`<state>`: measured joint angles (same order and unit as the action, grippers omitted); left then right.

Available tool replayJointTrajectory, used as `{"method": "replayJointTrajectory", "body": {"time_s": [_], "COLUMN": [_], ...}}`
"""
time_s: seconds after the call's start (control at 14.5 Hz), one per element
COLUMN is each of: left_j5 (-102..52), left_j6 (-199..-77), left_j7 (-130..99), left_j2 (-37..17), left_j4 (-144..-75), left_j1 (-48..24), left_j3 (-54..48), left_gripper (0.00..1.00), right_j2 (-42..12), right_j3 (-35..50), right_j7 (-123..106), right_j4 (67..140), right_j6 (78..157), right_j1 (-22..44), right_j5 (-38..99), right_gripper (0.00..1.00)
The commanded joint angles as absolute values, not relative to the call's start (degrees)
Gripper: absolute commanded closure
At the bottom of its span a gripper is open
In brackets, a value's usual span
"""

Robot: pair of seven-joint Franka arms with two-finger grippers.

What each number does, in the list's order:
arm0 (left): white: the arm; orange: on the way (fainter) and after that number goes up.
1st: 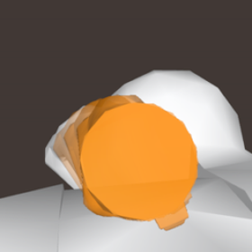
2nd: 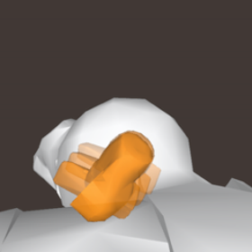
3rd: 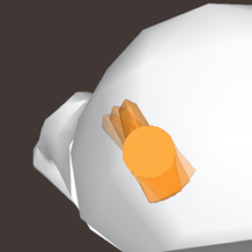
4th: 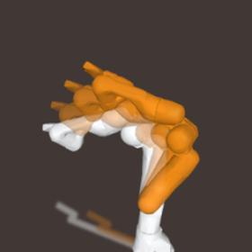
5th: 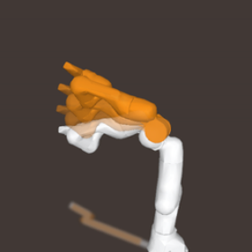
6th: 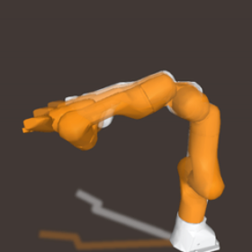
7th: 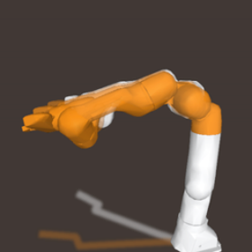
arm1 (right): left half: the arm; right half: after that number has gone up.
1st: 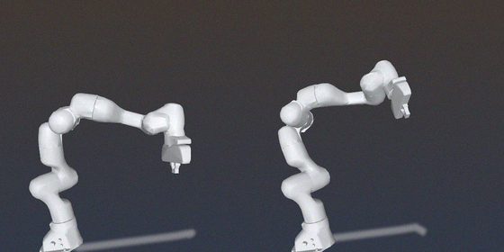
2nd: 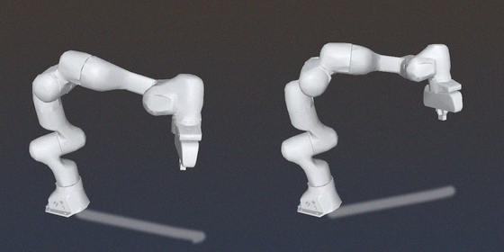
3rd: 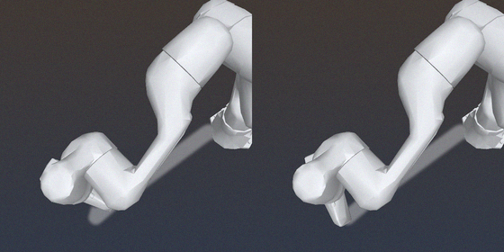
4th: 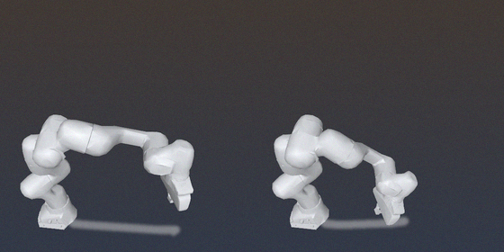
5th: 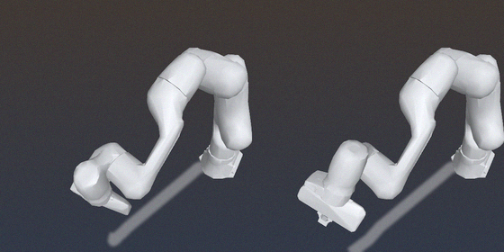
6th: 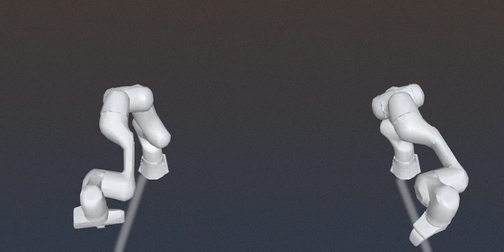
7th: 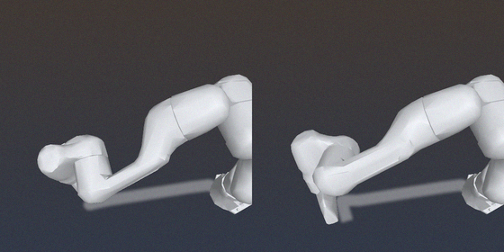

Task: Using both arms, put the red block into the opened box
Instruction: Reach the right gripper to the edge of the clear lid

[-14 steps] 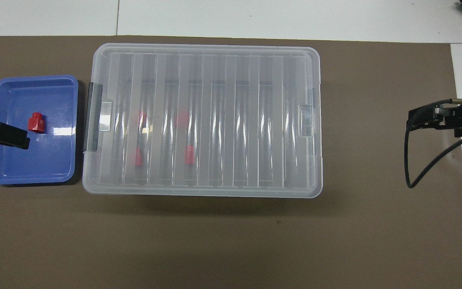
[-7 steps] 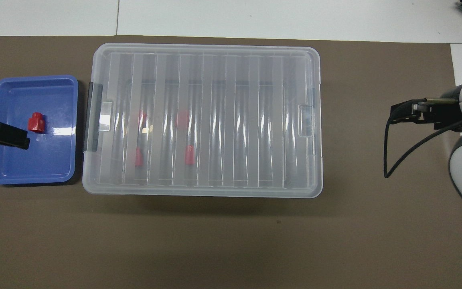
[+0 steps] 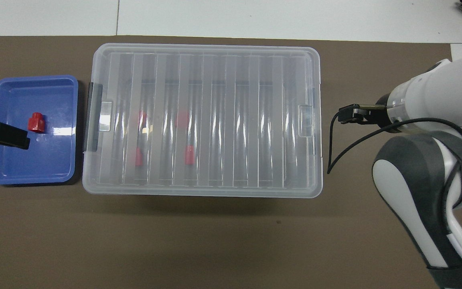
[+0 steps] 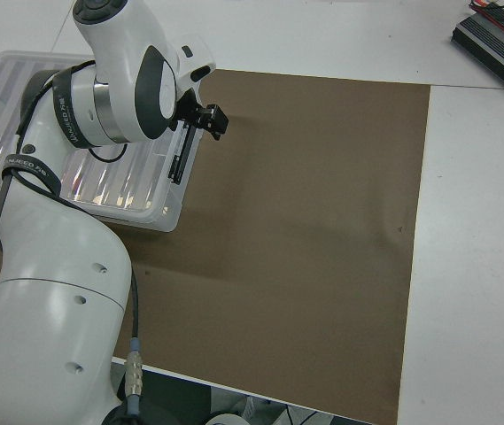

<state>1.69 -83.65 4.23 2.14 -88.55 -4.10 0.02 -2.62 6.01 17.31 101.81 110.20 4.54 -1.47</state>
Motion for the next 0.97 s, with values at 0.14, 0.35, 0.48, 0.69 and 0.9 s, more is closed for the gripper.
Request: {"method": "replayJointTrajectory", "body": {"time_s": [0.14,0.35,0.48,0.69,0.9], "left_j5": [0.97,0.97,1.05,0.97,0.97], "left_j6": [-84.46,-84.55,-84.46,-84.46,-84.46], "left_j7": [4.57,4.57,4.57,4.57,4.57], "left_j2": [3.69,3.69,3.69,3.69,3.69], "left_j4": [-90.35,-90.35,-90.35,-90.35,-90.35], "left_j1": [-3.87,-3.87,-3.87,-3.87,-3.87], "left_j3": [0.09,0.09,0.09,0.09,0.09], "left_gripper": [0.0,0.0,0.0,0.0,0.0], "right_j2": [-6.4,-8.87,-9.14,-9.05,-8.96], "right_j3": [6.15,6.07,6.06,6.06,6.06], "right_j7": [21.18,21.53,21.36,20.66,18.73], "right_j4": [102.66,102.66,102.74,103.36,103.62], "right_j6": [114.86,116.63,116.54,115.84,115.23], "right_j1": [7.12,8.26,8.26,7.65,7.3], "right_j5": [-1.84,-2.2,-2.28,-2.37,-2.37], "right_gripper": [0.02,0.02,0.02,0.02,0.02]}}
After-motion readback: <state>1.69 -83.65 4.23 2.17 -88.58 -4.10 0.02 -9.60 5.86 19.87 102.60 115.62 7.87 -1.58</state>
